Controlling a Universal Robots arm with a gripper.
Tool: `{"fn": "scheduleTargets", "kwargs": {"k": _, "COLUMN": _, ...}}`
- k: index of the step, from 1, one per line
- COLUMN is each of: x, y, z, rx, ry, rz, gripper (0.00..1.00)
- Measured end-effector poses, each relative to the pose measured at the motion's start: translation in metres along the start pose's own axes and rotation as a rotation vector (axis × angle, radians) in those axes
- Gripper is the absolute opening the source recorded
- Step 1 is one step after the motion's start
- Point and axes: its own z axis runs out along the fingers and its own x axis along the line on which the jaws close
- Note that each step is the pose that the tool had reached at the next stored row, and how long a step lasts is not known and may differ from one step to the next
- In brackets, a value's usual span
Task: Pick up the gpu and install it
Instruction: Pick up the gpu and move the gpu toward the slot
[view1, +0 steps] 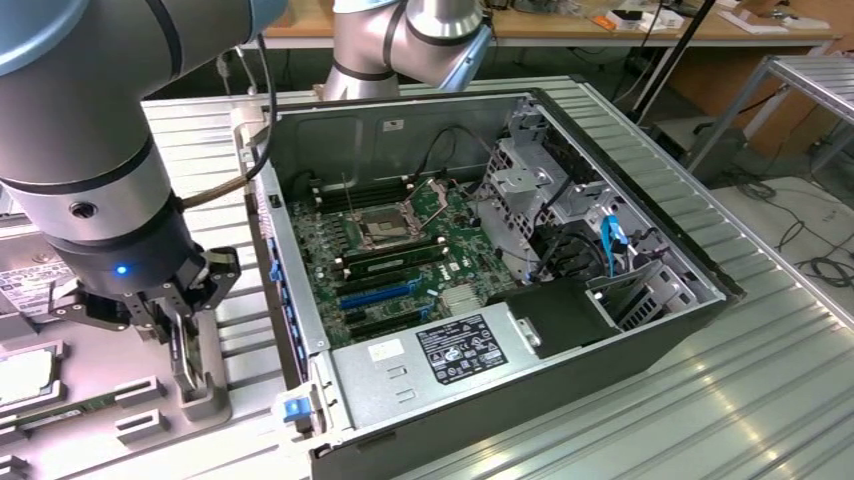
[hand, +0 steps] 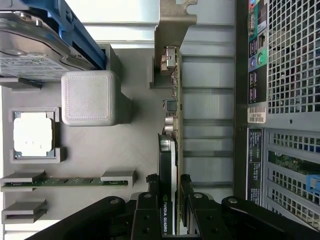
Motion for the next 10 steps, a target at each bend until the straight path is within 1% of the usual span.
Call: {"fn": "scheduleTargets", "kwargs": {"k": 10, "x": 0.000, "y": 0.0004, "z": -0.0124, "rx": 0.0000, "ry": 0.0000, "rz": 0.000, "gripper": 0.27}}
